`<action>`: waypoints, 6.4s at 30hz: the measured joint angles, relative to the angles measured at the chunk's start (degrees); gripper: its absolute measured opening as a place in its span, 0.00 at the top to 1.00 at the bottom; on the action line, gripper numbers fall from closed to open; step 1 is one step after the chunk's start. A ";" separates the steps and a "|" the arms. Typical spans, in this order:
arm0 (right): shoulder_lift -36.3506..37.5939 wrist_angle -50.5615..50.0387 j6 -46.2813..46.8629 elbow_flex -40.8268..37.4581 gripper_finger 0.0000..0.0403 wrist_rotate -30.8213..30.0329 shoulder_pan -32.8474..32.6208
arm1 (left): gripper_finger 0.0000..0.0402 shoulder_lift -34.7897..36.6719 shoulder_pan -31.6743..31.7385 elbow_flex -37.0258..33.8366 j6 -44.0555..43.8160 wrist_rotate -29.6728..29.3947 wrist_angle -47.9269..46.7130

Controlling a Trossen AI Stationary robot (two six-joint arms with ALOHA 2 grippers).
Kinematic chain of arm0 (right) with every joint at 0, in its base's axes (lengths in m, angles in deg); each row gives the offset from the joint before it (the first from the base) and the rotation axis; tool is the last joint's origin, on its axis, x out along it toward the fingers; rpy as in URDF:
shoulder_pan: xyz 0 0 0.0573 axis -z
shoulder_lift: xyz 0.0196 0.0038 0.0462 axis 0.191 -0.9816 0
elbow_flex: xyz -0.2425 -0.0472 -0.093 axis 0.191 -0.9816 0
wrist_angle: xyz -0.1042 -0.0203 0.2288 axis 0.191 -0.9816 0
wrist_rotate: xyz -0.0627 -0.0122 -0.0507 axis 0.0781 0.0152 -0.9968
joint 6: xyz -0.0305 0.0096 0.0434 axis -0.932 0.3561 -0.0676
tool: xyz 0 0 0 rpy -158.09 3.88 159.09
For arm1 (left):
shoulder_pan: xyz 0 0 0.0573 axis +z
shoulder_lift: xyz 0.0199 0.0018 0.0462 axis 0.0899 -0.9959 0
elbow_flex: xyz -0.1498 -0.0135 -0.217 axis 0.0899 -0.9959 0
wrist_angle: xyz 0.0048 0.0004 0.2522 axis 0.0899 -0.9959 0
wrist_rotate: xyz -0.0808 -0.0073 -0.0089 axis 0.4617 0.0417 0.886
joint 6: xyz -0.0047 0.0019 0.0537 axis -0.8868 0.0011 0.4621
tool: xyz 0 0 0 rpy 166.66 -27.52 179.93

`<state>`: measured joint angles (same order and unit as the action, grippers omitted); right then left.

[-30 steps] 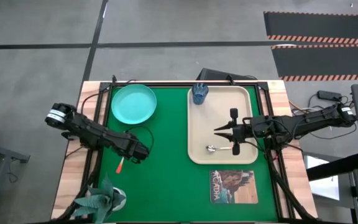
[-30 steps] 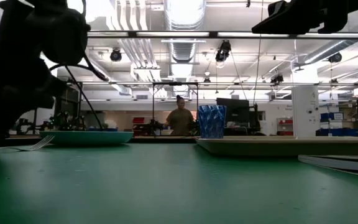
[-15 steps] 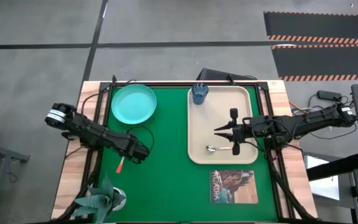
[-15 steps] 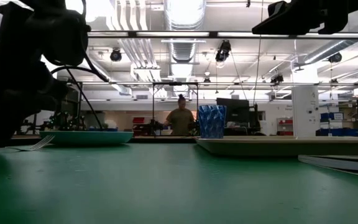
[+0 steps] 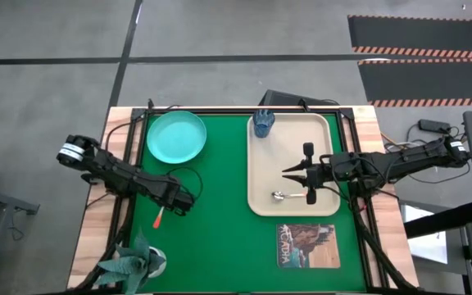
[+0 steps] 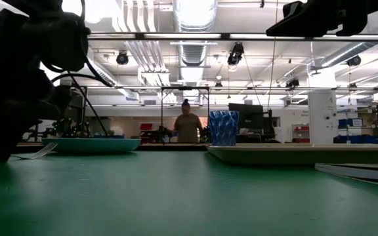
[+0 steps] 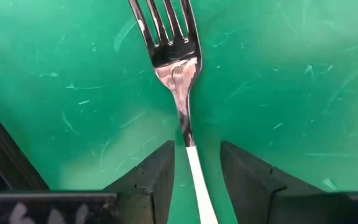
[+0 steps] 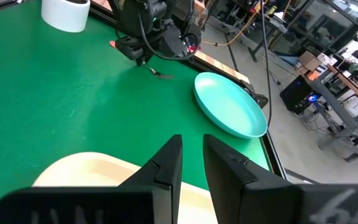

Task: Pick and place plate/cup/fork/spoon on tray
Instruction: Put the orange fork on the white serving tray to the top of the orange spoon

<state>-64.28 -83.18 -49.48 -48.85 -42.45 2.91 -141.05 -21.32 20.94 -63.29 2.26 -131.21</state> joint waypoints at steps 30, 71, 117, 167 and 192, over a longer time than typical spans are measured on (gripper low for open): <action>0.00 0.48 3.67 0.07 0.86 0.00 -0.02 | 1.00 -0.36 -1.94 20.62 20.66 -34.80 -0.17; -29.56 34.25 11.69 13.28 0.54 34.58 0.00 | 1.00 -2.61 -1.03 12.59 87.31 -3.08 86.52; -38.53 29.41 4.57 22.29 0.98 47.30 0.26 | 0.75 -2.39 -0.79 12.44 85.50 2.86 86.08; -52.01 -42.40 50.80 25.32 0.98 -38.27 0.24 | 0.60 12.78 -0.05 12.13 85.81 -41.88 49.87; -55.58 -43.36 53.13 26.75 0.98 -32.58 0.24 | 0.60 12.76 -0.05 12.00 85.77 -41.87 49.91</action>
<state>-119.86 -126.55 3.66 -22.10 -75.03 3.16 -128.29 -21.37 32.94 22.48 -39.61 -81.30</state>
